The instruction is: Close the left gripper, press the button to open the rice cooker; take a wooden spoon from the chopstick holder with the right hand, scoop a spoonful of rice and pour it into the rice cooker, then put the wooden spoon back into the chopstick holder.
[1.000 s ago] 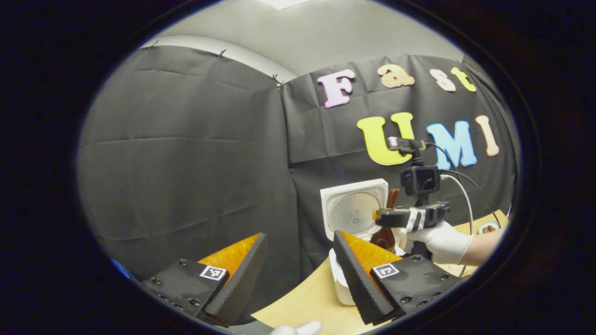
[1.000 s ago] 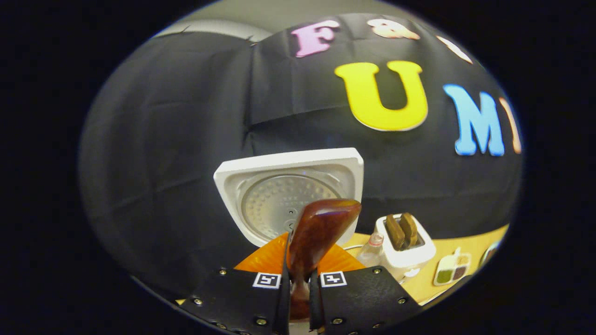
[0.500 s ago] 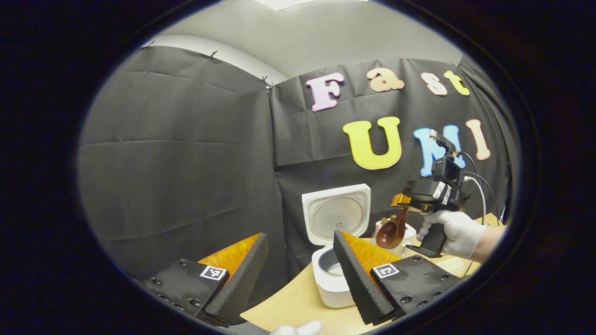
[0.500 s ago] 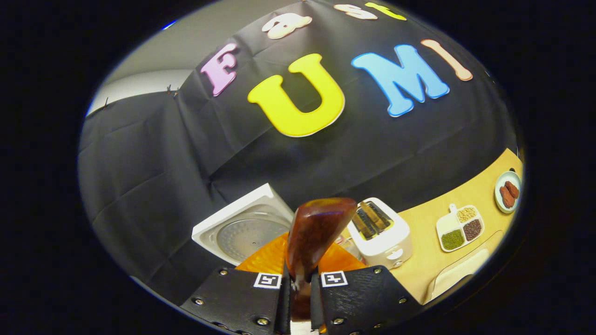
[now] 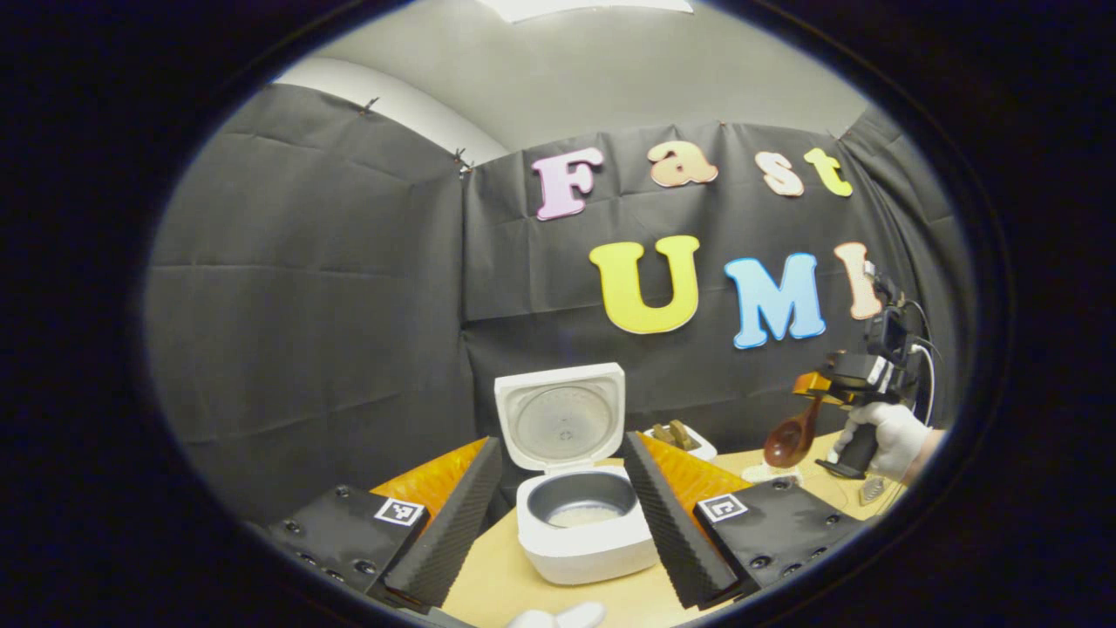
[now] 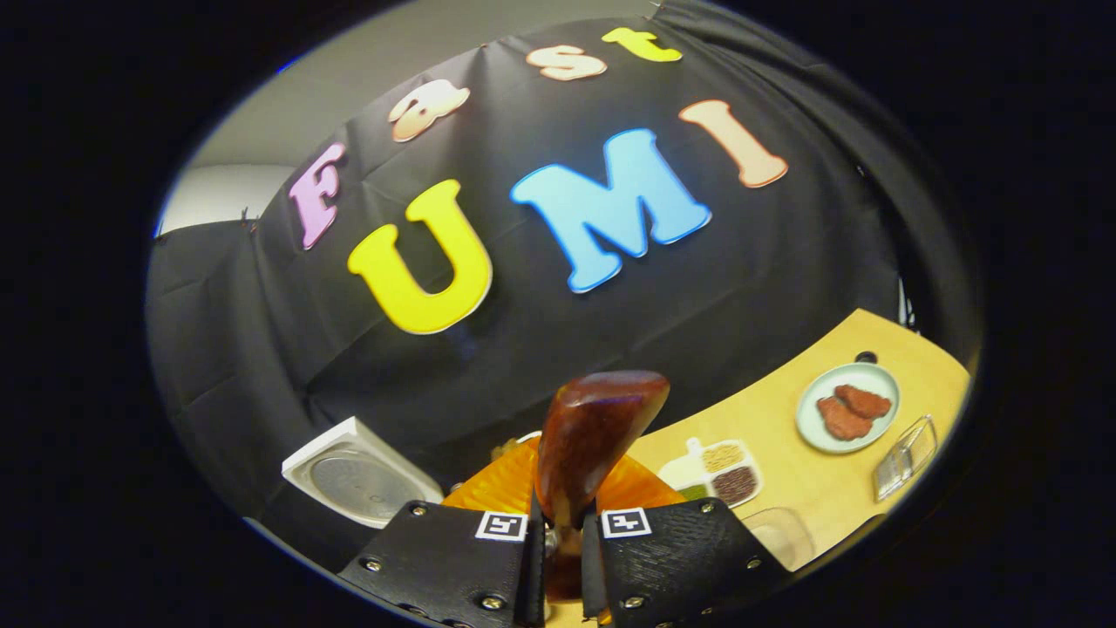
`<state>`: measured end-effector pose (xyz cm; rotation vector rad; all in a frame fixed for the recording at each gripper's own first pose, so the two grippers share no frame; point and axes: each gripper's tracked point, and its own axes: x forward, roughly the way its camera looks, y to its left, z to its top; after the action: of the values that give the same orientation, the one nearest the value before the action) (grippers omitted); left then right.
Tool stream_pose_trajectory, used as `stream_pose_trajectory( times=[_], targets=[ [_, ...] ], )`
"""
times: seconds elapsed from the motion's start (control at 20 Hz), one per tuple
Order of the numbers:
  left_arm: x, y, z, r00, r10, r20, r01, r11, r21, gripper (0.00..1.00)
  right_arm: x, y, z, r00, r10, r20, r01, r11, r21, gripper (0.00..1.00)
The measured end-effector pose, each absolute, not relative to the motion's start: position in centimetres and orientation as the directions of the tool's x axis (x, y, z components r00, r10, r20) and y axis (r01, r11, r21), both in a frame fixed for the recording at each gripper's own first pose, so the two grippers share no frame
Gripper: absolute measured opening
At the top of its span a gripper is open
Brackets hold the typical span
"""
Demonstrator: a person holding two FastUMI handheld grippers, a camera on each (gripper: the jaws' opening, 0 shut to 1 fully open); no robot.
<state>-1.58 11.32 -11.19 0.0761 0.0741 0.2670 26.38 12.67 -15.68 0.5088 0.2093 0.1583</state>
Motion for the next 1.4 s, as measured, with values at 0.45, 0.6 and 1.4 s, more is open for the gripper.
stream_pose_trajectory(
  times=[0.45, 0.6, 1.4],
  targets=[
    [0.0, 4.2, -9.3, 0.979, 0.201, -0.041, -0.196, 0.975, 0.108, 1.00, 25.2, -11.5, -19.7, 0.976, -0.093, -0.199, 0.183, 0.845, 0.502, 0.17],
    [0.2, 2.1, -9.2, 0.982, 0.185, -0.045, -0.179, 0.978, 0.112, 1.00, 24.6, -15.3, -21.5, 0.964, -0.134, -0.228, 0.234, 0.834, 0.499, 0.17],
    [0.4, -2.6, -10.6, 0.978, 0.186, -0.090, -0.171, 0.974, 0.152, 1.00, 25.1, -19.1, -34.5, 0.898, -0.137, -0.419, 0.326, 0.846, 0.422, 0.17]
  ],
)
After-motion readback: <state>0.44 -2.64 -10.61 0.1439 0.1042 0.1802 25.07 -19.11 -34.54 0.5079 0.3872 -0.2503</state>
